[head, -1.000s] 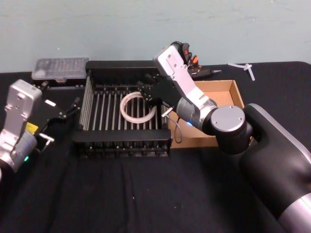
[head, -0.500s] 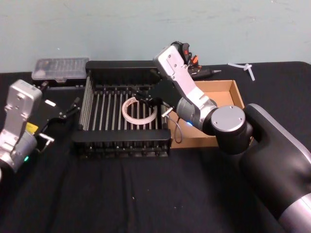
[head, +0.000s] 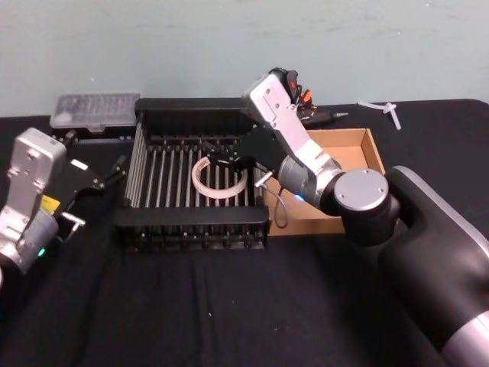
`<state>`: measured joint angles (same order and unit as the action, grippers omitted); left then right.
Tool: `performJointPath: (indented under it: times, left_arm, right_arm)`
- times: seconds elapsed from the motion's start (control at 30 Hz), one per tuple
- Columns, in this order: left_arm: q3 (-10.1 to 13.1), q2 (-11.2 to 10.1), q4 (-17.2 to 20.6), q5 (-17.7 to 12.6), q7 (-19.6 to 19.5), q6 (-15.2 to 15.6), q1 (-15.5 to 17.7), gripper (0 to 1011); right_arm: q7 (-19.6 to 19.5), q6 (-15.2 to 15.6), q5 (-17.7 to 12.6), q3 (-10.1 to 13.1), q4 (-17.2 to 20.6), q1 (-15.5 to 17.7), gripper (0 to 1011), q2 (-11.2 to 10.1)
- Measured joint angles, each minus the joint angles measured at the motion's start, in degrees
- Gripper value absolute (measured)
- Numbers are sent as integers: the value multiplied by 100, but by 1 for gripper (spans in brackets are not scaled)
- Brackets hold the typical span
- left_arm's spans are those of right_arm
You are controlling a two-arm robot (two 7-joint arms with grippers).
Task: Pick up the white tape and place it into the black box , Pick up the silver tape and place it into the brown box.
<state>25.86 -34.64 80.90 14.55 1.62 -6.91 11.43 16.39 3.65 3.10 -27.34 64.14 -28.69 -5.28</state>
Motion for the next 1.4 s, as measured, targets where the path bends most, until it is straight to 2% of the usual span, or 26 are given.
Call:
performJointPath:
  times: [0.3, 0.73, 1.07, 1.4]
  left_arm:
    - [0, 0, 0, 0, 0, 0, 0, 1001]
    - [0, 0, 0, 0, 0, 0, 0, 1001]
    - [0, 0, 0, 0, 0, 0, 0, 1001]
    - [0, 0, 0, 0, 0, 0, 0, 1001]
  right_arm:
    - [-64, 58, -19, 243, 435, 178, 1002, -130]
    - [-373, 264, -39, 881, 1104, 596, 1002, -514]
    - [-540, 453, -32, 1335, 1366, 952, 1002, -720]
    - [-622, 632, 5, 1650, 1436, 1244, 1002, -797]
